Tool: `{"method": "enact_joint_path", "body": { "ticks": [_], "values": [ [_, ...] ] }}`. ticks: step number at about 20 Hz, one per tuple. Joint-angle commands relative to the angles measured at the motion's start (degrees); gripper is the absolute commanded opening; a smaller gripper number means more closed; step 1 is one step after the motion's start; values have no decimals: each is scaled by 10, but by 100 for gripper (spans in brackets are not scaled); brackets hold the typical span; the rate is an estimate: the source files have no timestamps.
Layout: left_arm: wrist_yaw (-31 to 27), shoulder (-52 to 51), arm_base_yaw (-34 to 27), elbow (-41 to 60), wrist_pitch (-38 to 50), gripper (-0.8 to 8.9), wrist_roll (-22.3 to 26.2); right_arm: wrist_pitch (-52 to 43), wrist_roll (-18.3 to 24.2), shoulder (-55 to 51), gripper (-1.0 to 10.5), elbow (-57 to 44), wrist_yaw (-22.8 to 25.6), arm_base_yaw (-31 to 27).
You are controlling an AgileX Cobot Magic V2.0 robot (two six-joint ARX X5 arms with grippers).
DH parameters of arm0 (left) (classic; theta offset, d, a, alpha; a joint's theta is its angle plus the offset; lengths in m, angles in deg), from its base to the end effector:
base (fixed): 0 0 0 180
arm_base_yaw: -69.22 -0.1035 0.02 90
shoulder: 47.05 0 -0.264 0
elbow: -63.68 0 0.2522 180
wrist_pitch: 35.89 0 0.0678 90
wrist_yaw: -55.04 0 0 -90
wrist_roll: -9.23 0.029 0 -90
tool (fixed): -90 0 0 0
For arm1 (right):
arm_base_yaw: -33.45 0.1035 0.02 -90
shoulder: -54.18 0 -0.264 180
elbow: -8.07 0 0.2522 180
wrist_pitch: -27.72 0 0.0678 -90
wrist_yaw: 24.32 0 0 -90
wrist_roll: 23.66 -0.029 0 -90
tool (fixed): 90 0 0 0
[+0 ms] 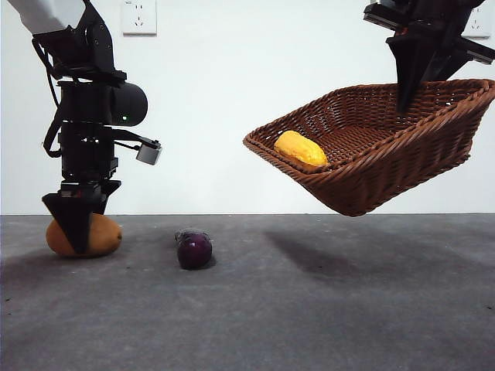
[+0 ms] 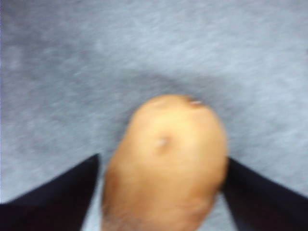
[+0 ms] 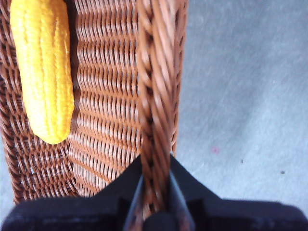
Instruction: Help me put the vegetables on the table into the basket
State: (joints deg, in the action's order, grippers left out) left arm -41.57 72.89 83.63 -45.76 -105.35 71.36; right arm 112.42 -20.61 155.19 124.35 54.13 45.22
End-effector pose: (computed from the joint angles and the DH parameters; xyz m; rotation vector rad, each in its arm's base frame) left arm 0.4043 -0.1004 0.1912 1.1499 1.1949 -0.8612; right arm 0.3390 0.0766 0.3390 -0.0482 1.2096 0.3881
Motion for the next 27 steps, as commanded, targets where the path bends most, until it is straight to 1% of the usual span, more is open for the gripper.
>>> {"method": "enact_joint_path", "body": {
  "ticks": [1,2,4,6,8,10,12,13,14,15,17,19,20,23,24,25,27],
  "values": [
    [30,9,-1,3,-1,-9,-64,-3,2,-4,-16,-2,-6,2],
    [32,9,-1,3,-1,-9,-111,-3,2,-4,-16,-2,-6,2],
    [32,4,3,3,1,-9,-230,-2,-1,-4,-16,-2,-6,2],
    [32,-1,11,-1,-3,-9,-357,-1,-13,-4,-16,-2,-6,2],
    [32,-15,14,-1,-6,-9,-468,0,-27,-4,-16,-2,-6,2],
    [54,-35,14,-1,-11,-9,-558,13,-31,-4,-16,-2,-6,2],
    [114,-62,14,-1,-10,-9,-625,28,-33,-4,-16,-2,-6,2],
    [154,-78,14,-1,-10,-9,-648,34,-38,-4,-16,-2,-6,2],
    [190,-97,14,-1,-9,-9,-658,39,-43,-4,-16,-2,-6,2],
    [220,-116,16,-1,-9,-9,-663,43,-46,-4,-16,-2,-6,2],
    [269,-159,30,-1,-7,-9,-690,44,-51,-4,-16,-2,-6,2],
    [334,-193,55,-1,-5,-9,-699,41,-62,-4,-16,-2,-15,3],
    [352,-207,73,-1,-2,-9,-699,40,-63,-4,-16,-2,-28,3],
    [345,-221,154,-1,21,-9,-700,37,-67,-4,-16,-2,-70,3],
    [338,-217,184,-1,28,-9,-700,37,-74,-4,-16,-2,-74,4],
    [314,-213,215,-1,37,-9,-694,37,-76,-4,-16,-2,-73,10],
    [231,-204,270,-1,55,-9,-694,42,-76,-4,-16,-2,-73,17]
  ]
}}
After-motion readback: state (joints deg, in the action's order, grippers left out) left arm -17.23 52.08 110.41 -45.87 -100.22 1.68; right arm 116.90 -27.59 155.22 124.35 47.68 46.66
